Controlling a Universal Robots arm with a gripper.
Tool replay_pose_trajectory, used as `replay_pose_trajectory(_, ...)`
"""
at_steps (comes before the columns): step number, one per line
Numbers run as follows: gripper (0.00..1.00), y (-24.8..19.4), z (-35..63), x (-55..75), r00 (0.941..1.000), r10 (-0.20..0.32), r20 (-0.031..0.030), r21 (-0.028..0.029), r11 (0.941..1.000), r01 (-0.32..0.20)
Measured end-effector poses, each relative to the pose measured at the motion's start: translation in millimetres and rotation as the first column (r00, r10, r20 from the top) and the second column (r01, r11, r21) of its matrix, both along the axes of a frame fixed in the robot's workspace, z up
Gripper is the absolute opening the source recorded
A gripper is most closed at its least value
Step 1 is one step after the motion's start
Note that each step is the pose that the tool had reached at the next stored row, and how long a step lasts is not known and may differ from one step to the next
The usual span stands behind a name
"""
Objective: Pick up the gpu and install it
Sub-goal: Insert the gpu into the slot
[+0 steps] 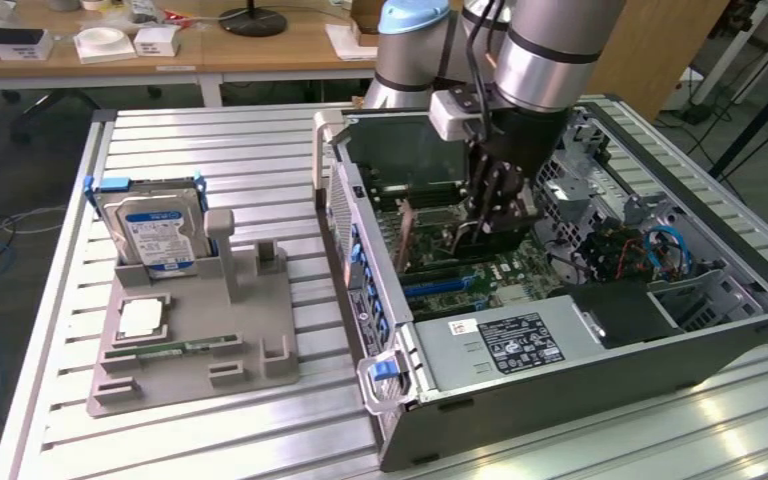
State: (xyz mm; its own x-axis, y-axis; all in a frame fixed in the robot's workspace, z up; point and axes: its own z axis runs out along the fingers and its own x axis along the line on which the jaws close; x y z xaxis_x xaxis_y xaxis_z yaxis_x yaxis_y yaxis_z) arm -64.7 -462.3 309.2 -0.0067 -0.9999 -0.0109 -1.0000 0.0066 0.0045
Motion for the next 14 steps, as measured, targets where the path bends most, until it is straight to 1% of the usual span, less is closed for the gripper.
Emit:
replay_pose_trajectory(11,0.26,-3.7,-13.1,-4.2,1.0000,0.002,0.0000,0.0001,1.0000,-0.002)
replay_pose_trajectory(14,0.26,-3.7,-16.4,-6.6,1.0000,0.002,0.0000,0.0001,1.0000,-0.002)
